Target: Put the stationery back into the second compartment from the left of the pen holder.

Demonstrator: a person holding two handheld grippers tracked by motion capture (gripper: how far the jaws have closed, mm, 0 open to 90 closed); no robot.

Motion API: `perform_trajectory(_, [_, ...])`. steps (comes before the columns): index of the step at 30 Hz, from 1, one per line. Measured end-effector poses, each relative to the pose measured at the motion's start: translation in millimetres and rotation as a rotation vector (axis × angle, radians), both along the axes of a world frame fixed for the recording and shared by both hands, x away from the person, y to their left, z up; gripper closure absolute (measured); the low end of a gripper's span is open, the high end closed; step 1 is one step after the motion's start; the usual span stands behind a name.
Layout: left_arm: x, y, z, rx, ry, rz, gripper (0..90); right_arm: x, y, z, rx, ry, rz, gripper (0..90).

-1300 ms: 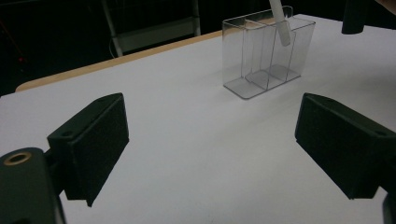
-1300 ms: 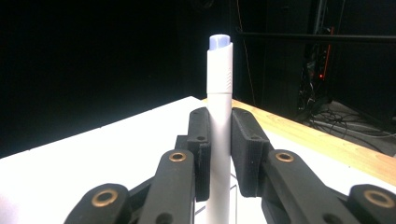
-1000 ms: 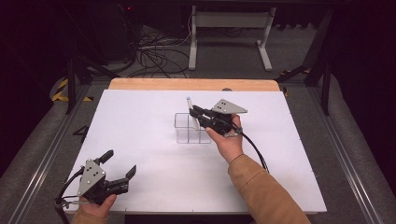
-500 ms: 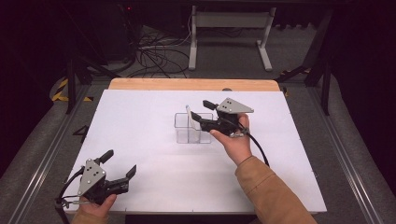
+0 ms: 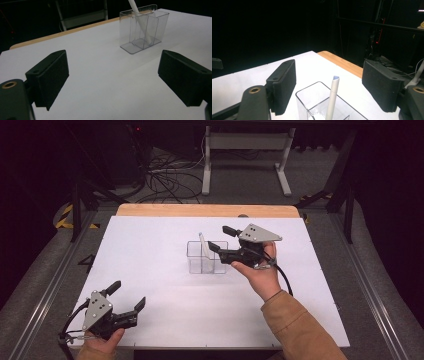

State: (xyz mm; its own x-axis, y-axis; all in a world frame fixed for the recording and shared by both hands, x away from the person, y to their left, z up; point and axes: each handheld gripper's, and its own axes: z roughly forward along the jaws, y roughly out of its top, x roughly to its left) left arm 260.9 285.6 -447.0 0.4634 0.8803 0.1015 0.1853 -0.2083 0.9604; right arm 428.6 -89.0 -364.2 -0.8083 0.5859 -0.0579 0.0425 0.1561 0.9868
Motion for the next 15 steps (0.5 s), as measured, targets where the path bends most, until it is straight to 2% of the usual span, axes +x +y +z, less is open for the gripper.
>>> perform_trajectory(8, [0.3,0.2,-0.1,-0.005,0.003,0.001,10.4,-6.1,-11.1,6.4,-0.014,0.000,-0.003,27.9])
perform_trajectory(15, [0.2,-0.2,-0.2,-0.006,0.003,0.001,10.4,-17.5,-31.5,13.5,-0.017,-0.001,-0.004,25.9])
